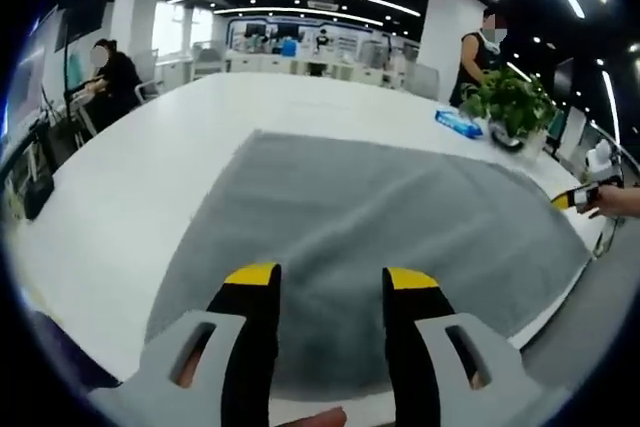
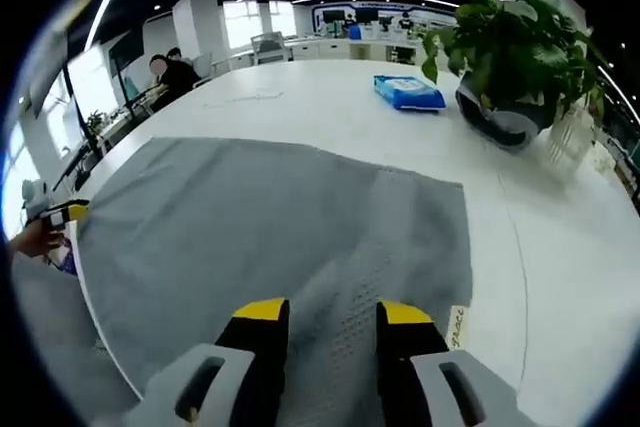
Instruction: Open the folded towel by lifting each exposed corner and separating the folded layers until the towel lies flat within the target outline without major curled edges
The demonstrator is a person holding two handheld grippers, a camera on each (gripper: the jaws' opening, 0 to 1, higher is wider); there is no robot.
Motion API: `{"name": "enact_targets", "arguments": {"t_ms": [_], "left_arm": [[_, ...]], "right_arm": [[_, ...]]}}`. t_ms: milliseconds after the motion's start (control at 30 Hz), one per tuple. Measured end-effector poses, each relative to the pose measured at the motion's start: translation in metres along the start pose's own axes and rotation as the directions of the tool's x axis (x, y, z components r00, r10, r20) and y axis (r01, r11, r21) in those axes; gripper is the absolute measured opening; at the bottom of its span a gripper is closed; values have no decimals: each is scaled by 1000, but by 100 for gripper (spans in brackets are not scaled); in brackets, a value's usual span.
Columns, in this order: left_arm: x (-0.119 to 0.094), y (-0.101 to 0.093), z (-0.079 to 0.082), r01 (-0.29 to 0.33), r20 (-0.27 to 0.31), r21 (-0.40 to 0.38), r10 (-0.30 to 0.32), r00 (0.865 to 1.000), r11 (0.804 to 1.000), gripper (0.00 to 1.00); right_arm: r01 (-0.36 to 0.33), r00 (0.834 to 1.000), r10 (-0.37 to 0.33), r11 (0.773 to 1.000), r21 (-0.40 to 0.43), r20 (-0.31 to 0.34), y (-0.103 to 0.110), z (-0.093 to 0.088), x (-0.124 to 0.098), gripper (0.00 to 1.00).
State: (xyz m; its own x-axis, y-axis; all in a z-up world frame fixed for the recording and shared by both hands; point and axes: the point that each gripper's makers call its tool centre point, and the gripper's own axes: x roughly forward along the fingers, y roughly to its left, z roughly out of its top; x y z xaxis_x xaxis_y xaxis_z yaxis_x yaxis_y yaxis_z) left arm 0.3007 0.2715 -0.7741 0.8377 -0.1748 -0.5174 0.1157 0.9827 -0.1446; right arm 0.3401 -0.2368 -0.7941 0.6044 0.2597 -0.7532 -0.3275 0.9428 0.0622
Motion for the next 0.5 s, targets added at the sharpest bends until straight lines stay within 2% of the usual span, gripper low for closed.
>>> {"name": "enact_targets", "arguments": {"t_ms": [100,233,267,367,400,433,500], "left_arm": [[6,4,-6,1,-58,20,1,998,1000,46],[10,6,-3,-9,-56,46,11,998,999,47],[11,7,-4,-10,-70,50,14,997,999,47],[16,9,-7,-11,-95,62,17,995,998,48],[17,9,-9,-8,-109,62,15,994,998,49],[18,8,-16,0,-148,54,8,989,999,49],[21,8,-20,1,-169,57,9,985,998,48]], "right_arm": [[-16,999,14,999,-32,-36,9,-10,1,38],[-34,996,29,998,-58,-89,15,-21,4,46],[-27,997,21,996,-85,-75,16,-19,4,47],[-19,996,10,995,-97,-91,16,-20,5,47],[-18,996,9,995,-96,-91,16,-20,5,48],[-16,996,8,996,-91,-93,15,-20,5,48],[-15,995,6,996,-91,-98,15,-20,5,48]]}}
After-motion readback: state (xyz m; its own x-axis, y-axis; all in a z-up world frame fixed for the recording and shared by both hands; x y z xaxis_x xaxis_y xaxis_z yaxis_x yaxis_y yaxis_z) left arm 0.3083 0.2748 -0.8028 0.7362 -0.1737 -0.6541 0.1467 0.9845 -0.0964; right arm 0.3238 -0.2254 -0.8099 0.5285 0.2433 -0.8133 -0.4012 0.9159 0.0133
